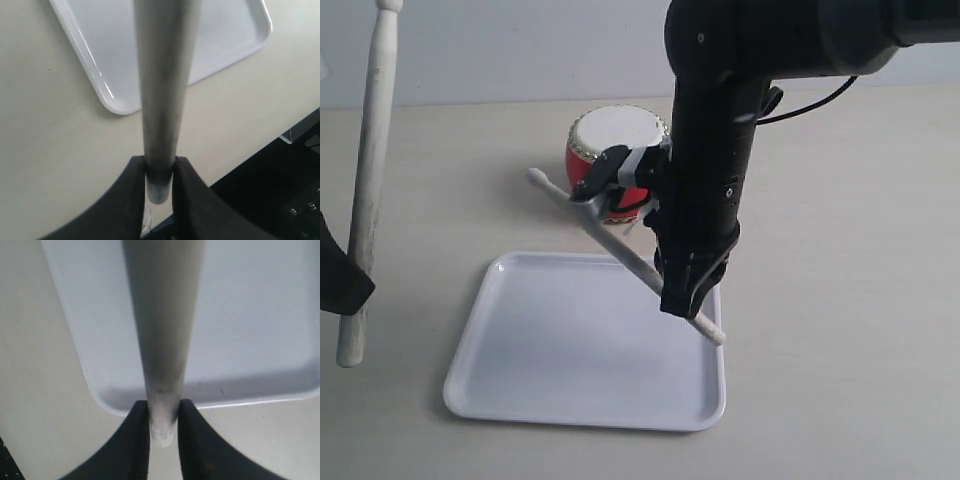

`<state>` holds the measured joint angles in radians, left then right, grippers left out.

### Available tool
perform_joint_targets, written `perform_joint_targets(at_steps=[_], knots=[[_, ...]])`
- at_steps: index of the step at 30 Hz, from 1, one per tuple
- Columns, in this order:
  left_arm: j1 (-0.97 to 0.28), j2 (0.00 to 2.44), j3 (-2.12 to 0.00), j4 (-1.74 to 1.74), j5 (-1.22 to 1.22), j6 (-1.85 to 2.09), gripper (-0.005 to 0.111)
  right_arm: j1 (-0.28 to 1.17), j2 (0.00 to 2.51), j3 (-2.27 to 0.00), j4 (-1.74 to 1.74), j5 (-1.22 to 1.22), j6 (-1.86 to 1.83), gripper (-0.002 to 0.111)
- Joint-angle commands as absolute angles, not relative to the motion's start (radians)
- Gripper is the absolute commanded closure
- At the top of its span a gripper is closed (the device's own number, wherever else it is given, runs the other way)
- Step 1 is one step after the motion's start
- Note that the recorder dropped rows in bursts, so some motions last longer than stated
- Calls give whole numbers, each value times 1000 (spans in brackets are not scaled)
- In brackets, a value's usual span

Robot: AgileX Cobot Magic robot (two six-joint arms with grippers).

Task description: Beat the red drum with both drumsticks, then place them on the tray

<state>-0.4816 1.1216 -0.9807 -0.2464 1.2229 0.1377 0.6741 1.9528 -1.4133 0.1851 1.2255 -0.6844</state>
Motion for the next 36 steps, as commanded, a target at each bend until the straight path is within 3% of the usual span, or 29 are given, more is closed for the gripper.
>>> perform_joint_targets(at_steps=[1,18,36], knots=[[-478,1112,-978,-253,1221,153,107,674,1979,-1412,180,1200,-686,108],[-478,1112,-978,-253,1221,170,107,674,1991,-1412,88,908,-732,108],[-478,1112,-978,-251,1221,178,107,674,2083,-1412,113,970,-802,108]])
